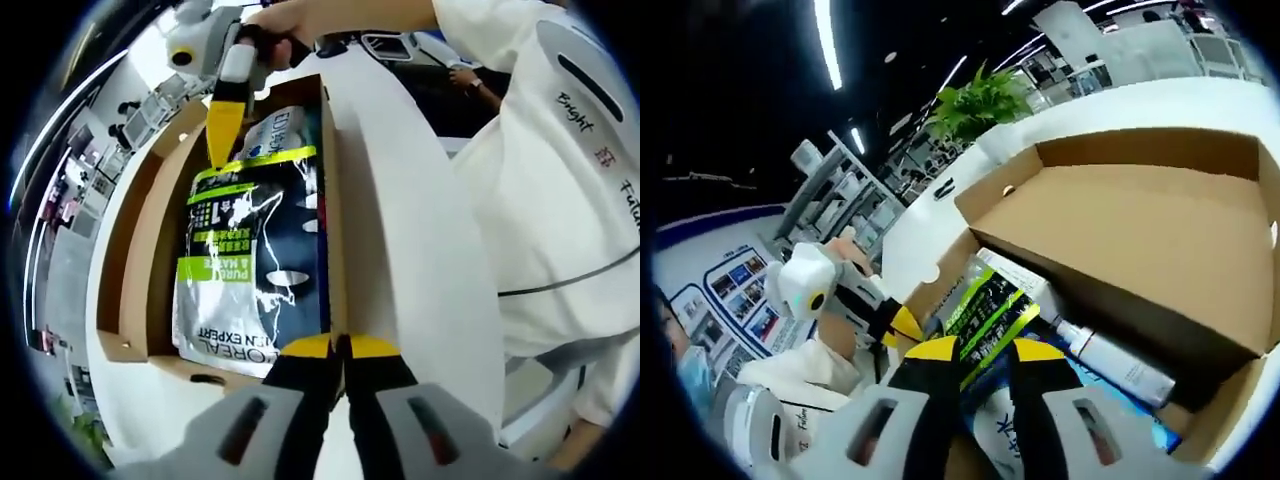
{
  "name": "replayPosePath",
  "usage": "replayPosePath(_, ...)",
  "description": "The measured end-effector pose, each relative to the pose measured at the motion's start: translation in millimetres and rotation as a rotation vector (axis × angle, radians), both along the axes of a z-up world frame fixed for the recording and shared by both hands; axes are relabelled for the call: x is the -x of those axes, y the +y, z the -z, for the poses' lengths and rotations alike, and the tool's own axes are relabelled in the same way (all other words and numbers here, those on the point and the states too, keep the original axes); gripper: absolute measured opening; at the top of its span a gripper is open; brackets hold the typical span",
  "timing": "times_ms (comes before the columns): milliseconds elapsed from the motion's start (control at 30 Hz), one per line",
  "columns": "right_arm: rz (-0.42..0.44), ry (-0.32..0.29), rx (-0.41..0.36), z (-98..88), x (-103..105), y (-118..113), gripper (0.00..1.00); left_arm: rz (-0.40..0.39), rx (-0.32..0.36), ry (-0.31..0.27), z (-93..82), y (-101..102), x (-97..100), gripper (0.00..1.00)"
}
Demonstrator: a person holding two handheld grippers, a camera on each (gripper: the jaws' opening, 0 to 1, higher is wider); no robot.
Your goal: Operate the shoe box by opening the lid, removing the specified soft item, and placing it in the target area until the item is outside and the box remains undamaged.
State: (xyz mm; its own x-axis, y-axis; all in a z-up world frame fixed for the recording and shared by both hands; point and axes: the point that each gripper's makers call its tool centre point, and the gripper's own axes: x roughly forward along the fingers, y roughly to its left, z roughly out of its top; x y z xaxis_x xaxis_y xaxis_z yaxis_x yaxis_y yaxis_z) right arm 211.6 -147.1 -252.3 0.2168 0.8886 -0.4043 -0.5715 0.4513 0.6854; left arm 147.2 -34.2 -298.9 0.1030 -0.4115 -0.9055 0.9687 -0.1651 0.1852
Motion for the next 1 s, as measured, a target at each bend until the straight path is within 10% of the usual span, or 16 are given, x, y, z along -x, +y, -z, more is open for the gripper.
replayPosePath(1000, -0.015, -0.04, -0.004, 0.2, -7, 39, 0.2, -0.02, 0.007, -0.003, 0.3, 0, -0.9, 0.03)
